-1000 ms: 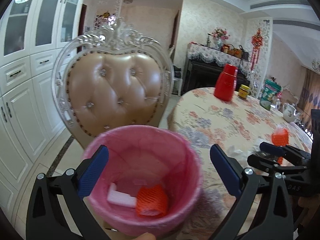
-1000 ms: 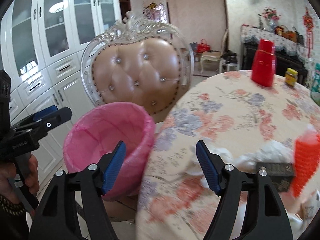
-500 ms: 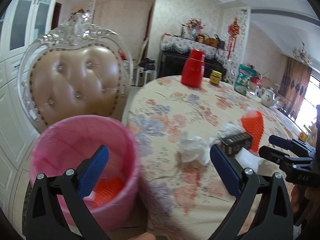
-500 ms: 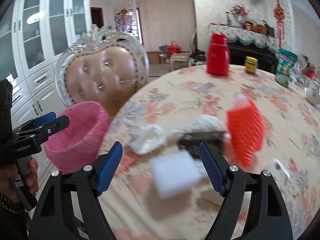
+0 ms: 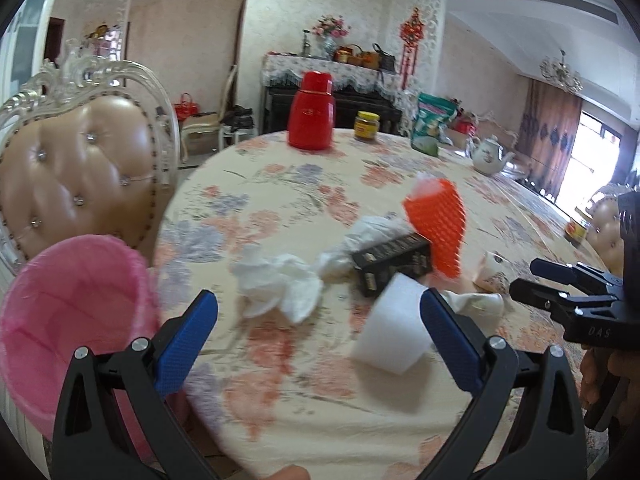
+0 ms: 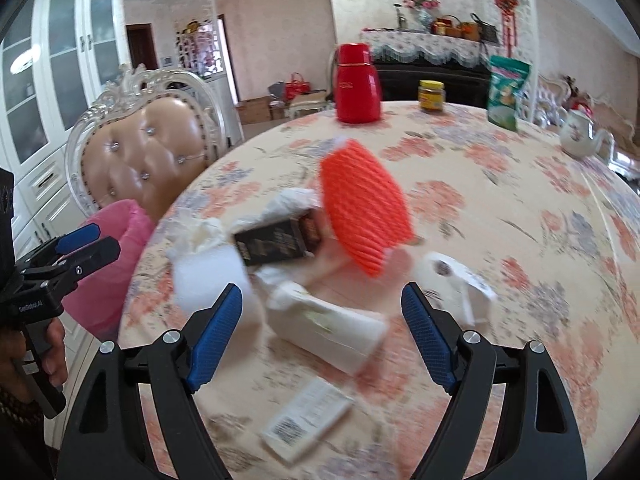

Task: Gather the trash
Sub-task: 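Move both tools back over the table toward the remaining trash, then grasp the second white foam block with the left tool while the right tool grasps the white paper bag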

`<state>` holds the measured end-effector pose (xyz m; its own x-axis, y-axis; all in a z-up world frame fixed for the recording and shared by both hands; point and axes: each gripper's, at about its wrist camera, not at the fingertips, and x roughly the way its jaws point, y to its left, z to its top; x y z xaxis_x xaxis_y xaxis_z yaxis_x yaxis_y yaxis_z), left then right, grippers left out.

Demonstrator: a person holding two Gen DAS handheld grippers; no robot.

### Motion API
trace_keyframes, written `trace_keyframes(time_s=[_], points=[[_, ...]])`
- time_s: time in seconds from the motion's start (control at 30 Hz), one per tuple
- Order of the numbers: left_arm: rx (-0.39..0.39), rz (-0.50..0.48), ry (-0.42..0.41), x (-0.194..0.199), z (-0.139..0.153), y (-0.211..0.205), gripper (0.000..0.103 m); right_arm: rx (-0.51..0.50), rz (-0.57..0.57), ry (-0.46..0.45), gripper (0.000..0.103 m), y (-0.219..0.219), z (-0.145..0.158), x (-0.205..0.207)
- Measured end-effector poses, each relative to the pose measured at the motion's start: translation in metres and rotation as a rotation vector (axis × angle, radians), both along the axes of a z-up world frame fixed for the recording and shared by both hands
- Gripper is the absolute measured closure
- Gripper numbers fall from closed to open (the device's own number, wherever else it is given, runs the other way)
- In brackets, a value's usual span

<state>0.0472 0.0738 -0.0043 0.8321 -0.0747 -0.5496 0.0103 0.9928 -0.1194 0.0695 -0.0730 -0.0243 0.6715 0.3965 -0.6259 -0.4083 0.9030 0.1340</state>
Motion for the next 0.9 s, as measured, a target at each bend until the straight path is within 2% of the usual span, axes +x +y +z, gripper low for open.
trace_keyframes(time_s=[0.3, 0.77, 0.8, 0.9], points=[[0.026, -0.102, 0.070, 0.028, -0.024, -0.049, 0.005, 0.002, -0.061, 0.028, 0.022, -0.046, -0.013, 0.006], [0.081, -0.117, 0.157, 0.055, -0.045, -0.070, 0.006, -0.003, -0.103, 0.085, 0.018, -0.085, -0.030, 0.038], [0.083, -0.120, 0.162, 0.057, -0.046, -0.071, 0.008, -0.004, -0.102, 0.090, 0.018, -0.086, -0.032, 0.042], [0.094, -0.128, 0.188, 0.060, -0.050, -0.075, 0.023, -0.015, -0.100, 0.099, 0.018, -0.084, -0.034, 0.049]])
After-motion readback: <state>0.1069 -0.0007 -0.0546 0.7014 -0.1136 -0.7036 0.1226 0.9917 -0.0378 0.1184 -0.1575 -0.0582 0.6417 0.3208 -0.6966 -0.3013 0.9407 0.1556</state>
